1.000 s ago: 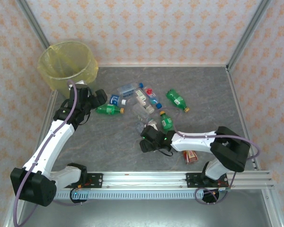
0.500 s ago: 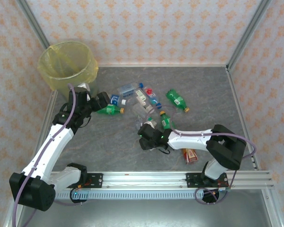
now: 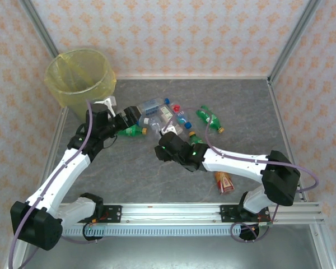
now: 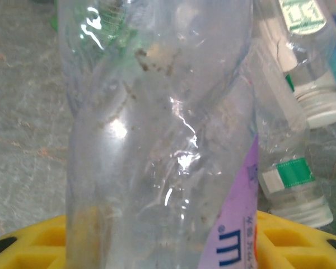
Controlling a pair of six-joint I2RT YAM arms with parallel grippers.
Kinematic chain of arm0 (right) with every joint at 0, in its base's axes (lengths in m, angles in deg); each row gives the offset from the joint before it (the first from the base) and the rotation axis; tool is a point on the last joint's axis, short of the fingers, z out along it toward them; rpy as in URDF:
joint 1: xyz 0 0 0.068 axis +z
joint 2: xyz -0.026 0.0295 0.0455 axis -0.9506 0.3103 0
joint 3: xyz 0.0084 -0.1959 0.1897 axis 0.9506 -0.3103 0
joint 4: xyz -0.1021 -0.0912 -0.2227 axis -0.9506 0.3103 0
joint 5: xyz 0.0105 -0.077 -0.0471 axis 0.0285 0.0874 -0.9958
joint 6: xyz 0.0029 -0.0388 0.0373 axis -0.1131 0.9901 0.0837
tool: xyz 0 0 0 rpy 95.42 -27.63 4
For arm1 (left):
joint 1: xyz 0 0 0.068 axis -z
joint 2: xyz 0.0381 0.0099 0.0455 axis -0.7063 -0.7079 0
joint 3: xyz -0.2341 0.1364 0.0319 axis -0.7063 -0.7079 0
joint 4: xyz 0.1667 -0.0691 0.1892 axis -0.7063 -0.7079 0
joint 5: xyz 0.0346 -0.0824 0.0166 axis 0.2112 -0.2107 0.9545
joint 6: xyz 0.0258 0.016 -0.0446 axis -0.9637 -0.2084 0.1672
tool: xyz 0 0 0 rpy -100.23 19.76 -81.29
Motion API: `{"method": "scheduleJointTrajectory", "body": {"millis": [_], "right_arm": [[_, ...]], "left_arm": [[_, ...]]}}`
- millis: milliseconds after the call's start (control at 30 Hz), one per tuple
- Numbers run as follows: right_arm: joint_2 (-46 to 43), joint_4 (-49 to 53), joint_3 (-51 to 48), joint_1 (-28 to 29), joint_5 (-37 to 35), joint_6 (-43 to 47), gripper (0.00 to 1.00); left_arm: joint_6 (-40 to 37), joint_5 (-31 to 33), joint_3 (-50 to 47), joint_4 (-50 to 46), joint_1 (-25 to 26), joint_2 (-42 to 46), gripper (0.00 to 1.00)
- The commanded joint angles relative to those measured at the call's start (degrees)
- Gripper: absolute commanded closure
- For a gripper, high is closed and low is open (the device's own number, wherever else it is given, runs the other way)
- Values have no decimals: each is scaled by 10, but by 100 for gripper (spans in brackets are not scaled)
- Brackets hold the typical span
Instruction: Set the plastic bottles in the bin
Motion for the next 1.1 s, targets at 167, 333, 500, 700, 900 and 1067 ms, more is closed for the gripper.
{"method": "scheduleJointTrajectory", "body": {"millis": [167, 333, 500, 700, 900, 1067], "right_arm": [[-19, -7, 39, 3, -44, 22, 50], [-27, -11, 41, 4, -42, 24, 50], [-45, -16, 33, 3, -42, 24, 50], [-58, -16, 25, 5, -37, 21, 50], [-55, -11, 32, 12, -38, 23, 50], [-53, -13, 34, 14, -36, 28, 50]], "left_arm": [[39, -72, -33, 121, 61, -1, 10], [41, -70, -34, 115, 75, -30, 11], [51, -63, -30, 120, 75, -54, 12], [75, -104, -36, 178, 75, -74, 14], [79, -142, -27, 197, 75, -94, 21], [82, -158, -28, 205, 75, -101, 27]]}}
